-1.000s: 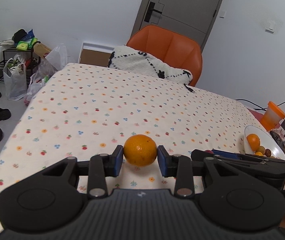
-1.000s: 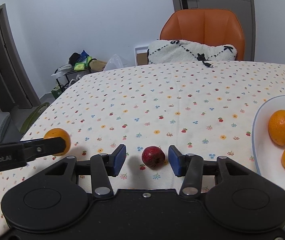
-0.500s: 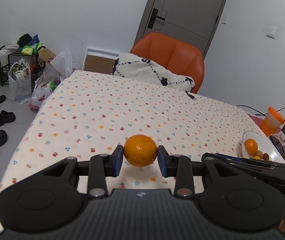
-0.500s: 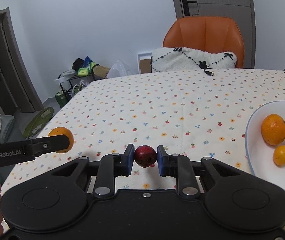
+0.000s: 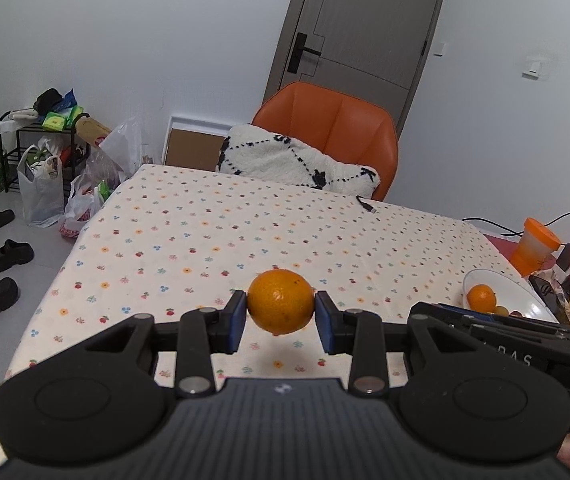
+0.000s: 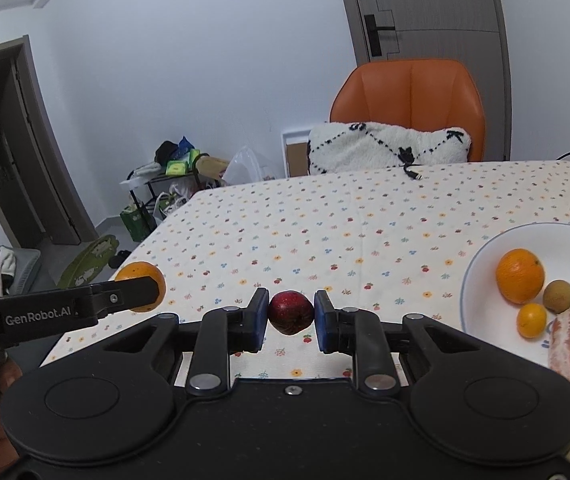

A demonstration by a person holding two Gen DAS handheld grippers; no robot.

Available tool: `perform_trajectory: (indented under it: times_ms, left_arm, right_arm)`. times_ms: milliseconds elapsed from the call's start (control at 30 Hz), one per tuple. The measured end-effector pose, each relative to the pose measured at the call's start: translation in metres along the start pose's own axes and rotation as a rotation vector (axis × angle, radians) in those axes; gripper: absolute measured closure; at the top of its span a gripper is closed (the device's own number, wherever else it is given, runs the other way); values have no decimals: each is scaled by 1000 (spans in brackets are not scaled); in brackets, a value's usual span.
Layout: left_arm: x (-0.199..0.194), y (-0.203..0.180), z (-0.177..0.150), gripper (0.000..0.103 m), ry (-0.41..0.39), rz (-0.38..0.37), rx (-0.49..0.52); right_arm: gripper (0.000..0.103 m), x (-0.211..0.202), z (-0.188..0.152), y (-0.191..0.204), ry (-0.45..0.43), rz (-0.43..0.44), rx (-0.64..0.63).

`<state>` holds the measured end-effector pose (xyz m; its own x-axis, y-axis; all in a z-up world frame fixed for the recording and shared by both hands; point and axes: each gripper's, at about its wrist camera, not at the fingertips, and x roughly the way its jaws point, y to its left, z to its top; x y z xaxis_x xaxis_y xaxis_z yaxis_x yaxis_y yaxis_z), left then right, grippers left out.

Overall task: Organize fruits
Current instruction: 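Lift and carry the orange with the left tool toward the plate while the right tool carries the plum there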

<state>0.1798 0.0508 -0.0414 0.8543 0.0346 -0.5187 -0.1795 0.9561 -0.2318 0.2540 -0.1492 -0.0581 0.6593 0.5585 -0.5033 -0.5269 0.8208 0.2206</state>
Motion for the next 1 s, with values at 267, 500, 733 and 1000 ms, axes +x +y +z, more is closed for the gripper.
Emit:
perform_trajectory:
  times_ms: [267,500,733,1000]
  left_arm:
    - [-4,-23,0,68,-15,-23,28]
    - [-1,-42,-1,68,-15,-48,45]
    - [4,-63,-3,68,-14,-74,61]
    - [13,-85,-6,68,0,-104,87]
  right_arm:
    - [80,-18,2,-14,-32,-14,8]
    - [80,-33,0,-30,-48,-42,23]
    - [80,-45,-1,-49,-61,-80,38]
    - [80,-55,-4,-73,-75,-112,65]
